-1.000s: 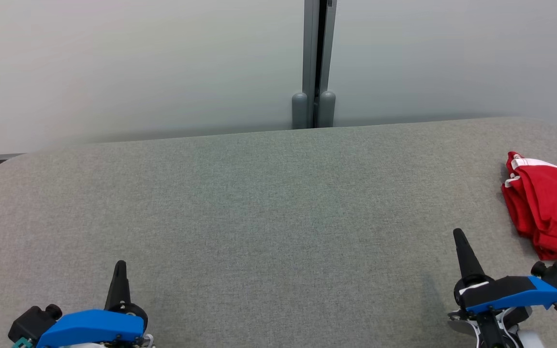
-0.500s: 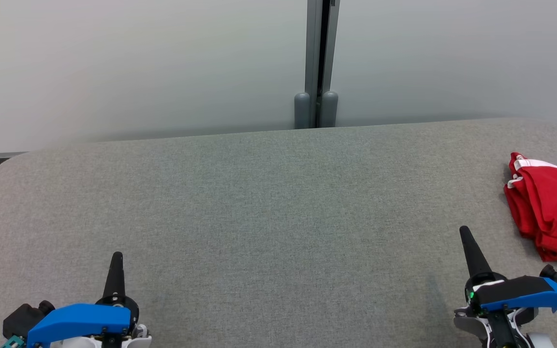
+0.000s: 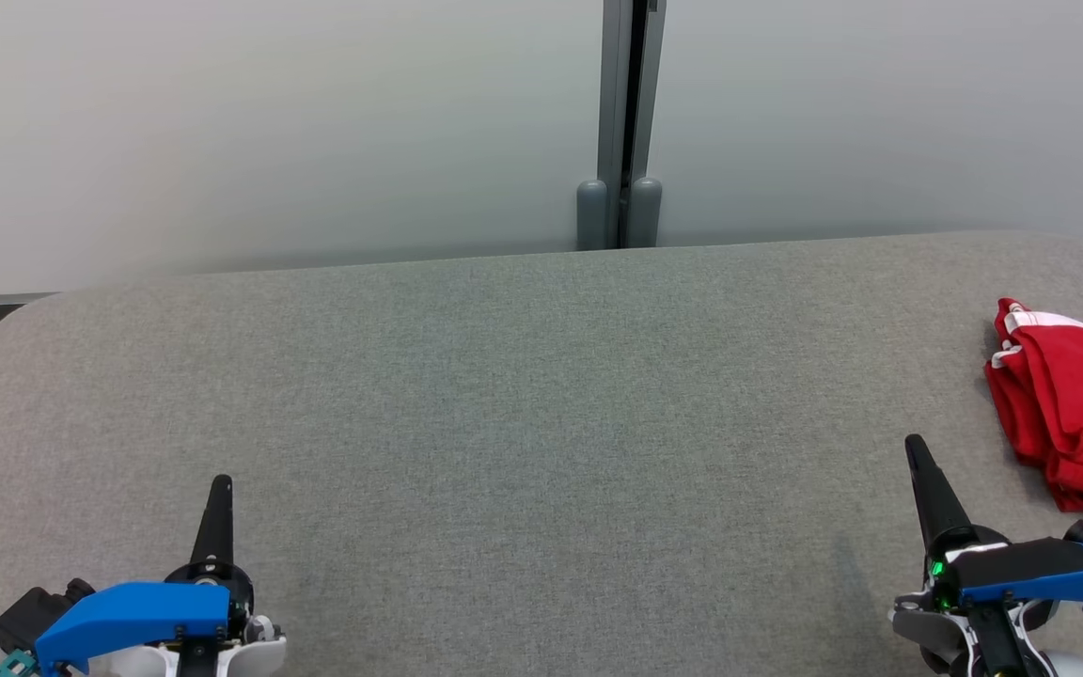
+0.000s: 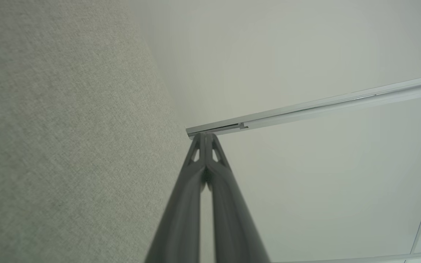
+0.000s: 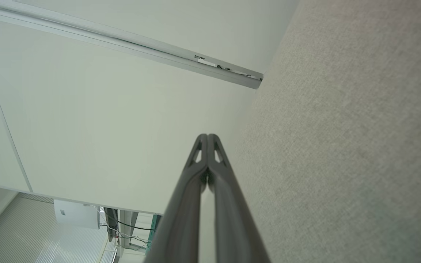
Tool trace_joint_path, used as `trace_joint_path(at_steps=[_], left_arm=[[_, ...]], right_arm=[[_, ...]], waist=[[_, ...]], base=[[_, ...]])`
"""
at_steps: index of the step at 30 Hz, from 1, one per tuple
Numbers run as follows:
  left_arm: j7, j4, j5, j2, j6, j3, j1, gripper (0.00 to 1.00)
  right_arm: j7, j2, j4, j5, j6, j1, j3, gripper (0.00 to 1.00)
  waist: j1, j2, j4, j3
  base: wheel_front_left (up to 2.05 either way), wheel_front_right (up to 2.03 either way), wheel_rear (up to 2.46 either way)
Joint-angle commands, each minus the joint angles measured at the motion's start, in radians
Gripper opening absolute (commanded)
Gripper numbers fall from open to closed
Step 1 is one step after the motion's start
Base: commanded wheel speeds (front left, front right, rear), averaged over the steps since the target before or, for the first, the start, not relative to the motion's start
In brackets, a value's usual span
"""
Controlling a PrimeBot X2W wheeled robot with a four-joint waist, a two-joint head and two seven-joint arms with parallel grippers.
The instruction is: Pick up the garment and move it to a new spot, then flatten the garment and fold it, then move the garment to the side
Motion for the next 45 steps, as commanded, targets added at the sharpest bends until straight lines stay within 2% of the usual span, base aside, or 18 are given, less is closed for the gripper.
trace_joint_path(at_steps=[1,37,45], left_arm=[[0.007,-0.011,-0.021,0.001,-0.009,0.01,-0.024,0.0],[0.078,-0.031,-0.271,0.001,-0.045,0.055,-0.049,0.0],[0.082,-0.031,-0.284,0.001,-0.045,0.058,-0.05,0.0]], right_arm=[[0.008,-0.002,-0.016,0.026,0.0,0.01,-0.006,0.0],[0.081,-0.002,-0.088,0.287,0.0,0.044,-0.046,0.0],[0.083,-0.002,-0.092,0.301,0.0,0.045,-0.048,0.0]], waist=[[0.0,0.0,0.001,0.0],[0.0,0.0,0.015,0.001],[0.0,0.0,0.017,0.002]], base=[[0.0,0.0,0.0],[0.0,0.0,0.0],[0.0,0.0,0.0]])
